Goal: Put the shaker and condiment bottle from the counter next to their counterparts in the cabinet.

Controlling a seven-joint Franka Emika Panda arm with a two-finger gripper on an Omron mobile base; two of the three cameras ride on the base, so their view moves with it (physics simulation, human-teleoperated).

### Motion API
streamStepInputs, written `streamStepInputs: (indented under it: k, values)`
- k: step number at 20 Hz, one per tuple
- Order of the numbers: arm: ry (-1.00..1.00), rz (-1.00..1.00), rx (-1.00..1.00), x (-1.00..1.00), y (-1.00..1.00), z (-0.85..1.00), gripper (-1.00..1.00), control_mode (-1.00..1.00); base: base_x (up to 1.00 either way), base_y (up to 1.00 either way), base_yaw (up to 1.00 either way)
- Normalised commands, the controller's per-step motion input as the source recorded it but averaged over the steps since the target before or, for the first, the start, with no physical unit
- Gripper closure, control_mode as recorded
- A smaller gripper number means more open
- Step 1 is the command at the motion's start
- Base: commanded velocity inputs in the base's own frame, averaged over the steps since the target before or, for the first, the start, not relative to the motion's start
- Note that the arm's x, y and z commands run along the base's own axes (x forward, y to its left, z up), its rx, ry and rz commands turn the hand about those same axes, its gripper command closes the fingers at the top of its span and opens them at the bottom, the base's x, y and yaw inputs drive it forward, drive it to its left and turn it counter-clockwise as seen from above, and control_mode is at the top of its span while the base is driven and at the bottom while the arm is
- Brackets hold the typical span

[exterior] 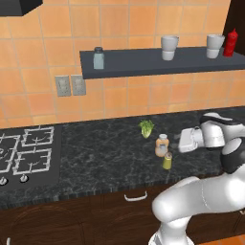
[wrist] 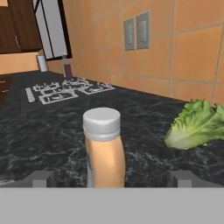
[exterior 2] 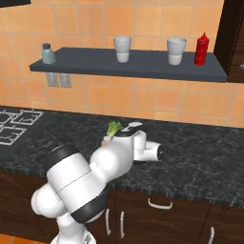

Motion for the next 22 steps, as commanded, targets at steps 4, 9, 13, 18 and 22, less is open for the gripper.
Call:
streamStepInputs:
  k: [4, 9, 13, 18, 22]
  values:
    - [0.0, 0.0, 0.0, 0.1, 0.16, -0.18, -1.0, -1.0, 0.0, 0.0, 0.0]
    - [0.0, 0.0, 0.0, 0.2, 0.18, -0.12, -1.0, -1.0, 0.0, 0.0, 0.0]
    - [0.0, 0.0, 0.0, 0.21, 0.12, -0.13, -1.0, -1.0, 0.0, 0.0, 0.0]
    - [0.0, 0.0, 0.0, 0.19, 0.13, -0.27, 1.0, -1.0, 0.0, 0.0, 0.0]
    - [0.0, 0.0, 0.0, 0.18, 0.03, -0.3, 1.0, -1.0, 0.0, 0.0, 0.0]
